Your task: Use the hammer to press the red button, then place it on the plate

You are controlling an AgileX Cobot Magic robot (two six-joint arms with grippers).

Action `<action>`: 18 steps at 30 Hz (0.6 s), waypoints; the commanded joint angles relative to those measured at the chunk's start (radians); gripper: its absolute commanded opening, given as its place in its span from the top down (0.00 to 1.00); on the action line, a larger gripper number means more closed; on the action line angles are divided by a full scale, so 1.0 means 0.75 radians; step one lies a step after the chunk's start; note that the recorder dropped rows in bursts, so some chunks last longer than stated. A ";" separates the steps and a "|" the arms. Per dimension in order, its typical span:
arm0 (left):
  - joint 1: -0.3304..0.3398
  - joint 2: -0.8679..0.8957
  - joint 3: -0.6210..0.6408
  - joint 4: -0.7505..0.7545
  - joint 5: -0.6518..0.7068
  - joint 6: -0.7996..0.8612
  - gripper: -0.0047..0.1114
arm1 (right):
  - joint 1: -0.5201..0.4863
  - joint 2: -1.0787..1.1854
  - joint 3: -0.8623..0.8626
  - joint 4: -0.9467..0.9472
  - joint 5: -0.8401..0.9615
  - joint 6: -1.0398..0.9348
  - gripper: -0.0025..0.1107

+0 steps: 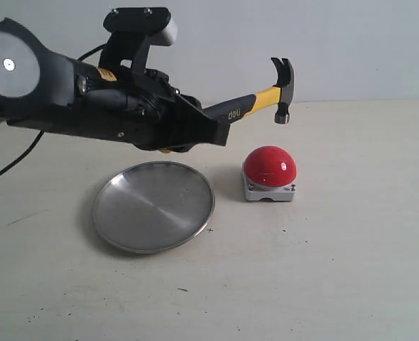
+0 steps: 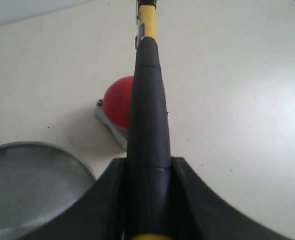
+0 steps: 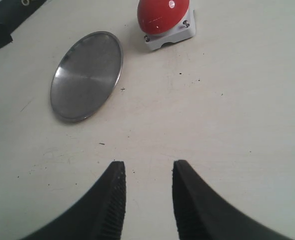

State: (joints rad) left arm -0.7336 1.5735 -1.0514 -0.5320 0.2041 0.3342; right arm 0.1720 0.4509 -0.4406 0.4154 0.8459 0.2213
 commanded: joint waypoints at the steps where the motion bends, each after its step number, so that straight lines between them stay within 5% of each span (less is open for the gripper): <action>1: -0.041 -0.026 0.090 -0.039 -0.170 -0.009 0.96 | 0.002 -0.010 0.007 0.005 -0.009 -0.013 0.70; 18: -0.046 -0.131 0.141 -0.020 -0.287 0.002 0.96 | 0.002 -0.010 0.007 0.005 -0.015 -0.013 0.70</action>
State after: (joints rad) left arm -0.7662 1.5338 -0.9330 -0.5459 0.1086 0.3324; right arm 0.1720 0.4509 -0.4406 0.4154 0.8459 0.2213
